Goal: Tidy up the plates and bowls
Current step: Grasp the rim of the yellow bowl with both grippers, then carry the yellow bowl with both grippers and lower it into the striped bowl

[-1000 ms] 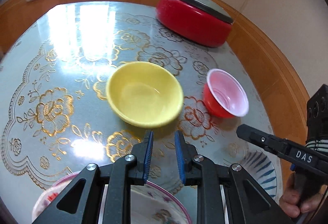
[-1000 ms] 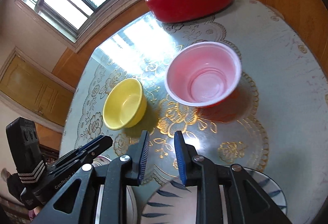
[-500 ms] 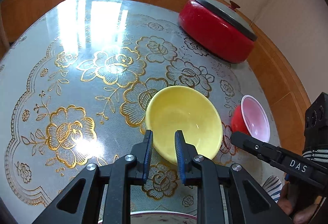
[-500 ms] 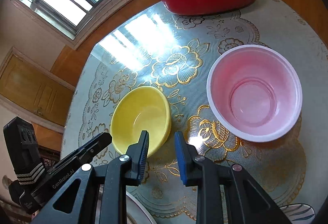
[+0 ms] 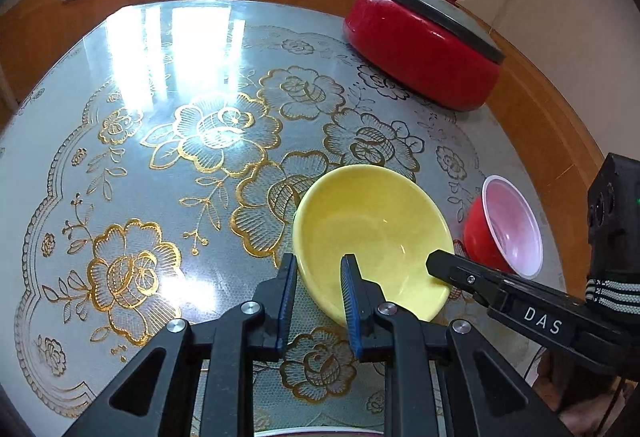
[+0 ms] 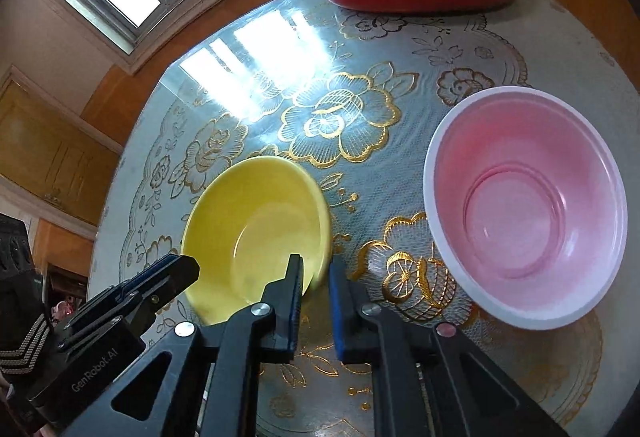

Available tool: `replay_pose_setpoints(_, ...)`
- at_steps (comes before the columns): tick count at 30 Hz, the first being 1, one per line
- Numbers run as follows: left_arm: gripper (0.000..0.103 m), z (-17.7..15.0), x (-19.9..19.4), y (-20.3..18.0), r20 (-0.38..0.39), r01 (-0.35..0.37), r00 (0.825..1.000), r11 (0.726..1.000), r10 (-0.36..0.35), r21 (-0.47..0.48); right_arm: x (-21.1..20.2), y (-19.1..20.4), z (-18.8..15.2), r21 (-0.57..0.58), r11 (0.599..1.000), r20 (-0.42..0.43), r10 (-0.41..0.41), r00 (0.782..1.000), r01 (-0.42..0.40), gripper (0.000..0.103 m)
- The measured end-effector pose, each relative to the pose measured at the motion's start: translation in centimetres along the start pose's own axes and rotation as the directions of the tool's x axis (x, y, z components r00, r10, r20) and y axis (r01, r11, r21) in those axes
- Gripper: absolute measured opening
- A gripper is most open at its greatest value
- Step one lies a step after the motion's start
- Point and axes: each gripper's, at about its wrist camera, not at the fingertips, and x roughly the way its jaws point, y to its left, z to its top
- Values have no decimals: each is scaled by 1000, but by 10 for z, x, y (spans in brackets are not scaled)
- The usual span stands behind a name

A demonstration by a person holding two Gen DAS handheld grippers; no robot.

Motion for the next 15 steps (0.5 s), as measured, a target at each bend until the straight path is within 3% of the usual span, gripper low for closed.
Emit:
replay_pose_setpoints(5, 22, -13, -8, -13, 17, 1, 1000, 999, -1, 45, -25, -2, -5, -19, 1000, 41, 16, 999, -15, 11)
replay_pose_setpoints(15, 22, -38, -47, -39, 50, 97, 993, 989, -103, 109, -76, -22, -38, 24, 998, 101, 53, 993, -56, 11)
